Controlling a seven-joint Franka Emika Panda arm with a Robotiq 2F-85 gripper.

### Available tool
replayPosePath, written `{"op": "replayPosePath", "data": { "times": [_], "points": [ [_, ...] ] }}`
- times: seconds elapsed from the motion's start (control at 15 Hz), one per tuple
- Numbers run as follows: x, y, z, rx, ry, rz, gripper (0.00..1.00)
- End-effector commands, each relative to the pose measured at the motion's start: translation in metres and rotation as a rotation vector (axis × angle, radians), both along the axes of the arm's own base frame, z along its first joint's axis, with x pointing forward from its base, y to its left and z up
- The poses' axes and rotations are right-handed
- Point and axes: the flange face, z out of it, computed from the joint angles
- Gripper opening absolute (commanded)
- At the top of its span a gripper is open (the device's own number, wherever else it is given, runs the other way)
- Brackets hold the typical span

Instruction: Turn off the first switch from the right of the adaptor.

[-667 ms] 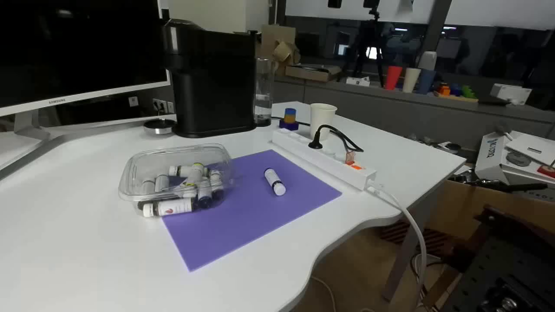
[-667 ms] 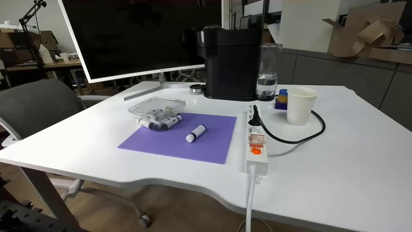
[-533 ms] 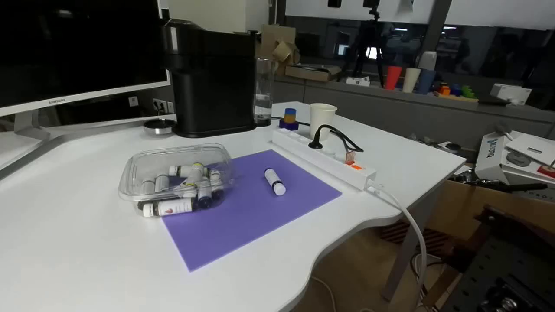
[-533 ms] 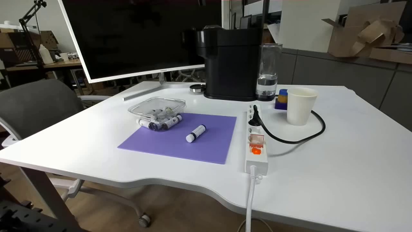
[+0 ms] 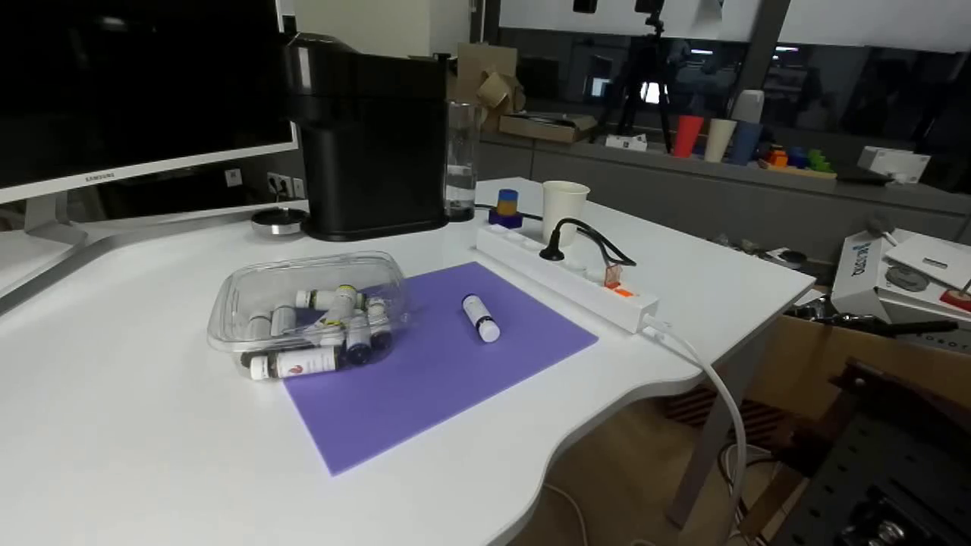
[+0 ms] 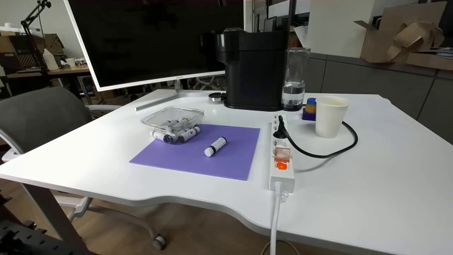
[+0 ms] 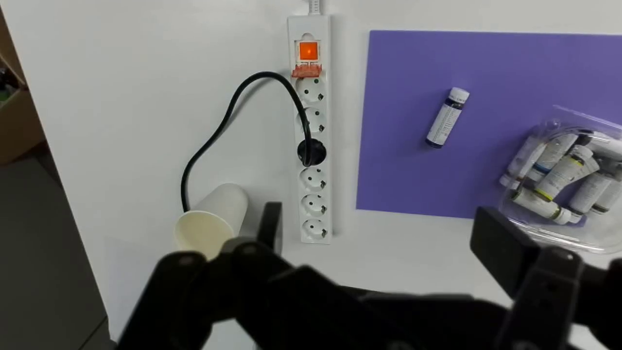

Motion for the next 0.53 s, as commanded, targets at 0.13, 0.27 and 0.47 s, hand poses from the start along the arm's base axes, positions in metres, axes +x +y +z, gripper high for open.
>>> {"op": "replayPosePath", "data": {
  "times": [0.13, 0.27, 0.47],
  "points": [
    [0.002, 0.002, -0.011, -0.017, -0.033, 0.031, 1.00],
    [0.004, 0.000, -0.025, -0.016, -0.049, 0.048, 1.00],
    [0.006, -0.008, -0.059, -0.004, -0.036, 0.050, 1.00]
  ]
}}
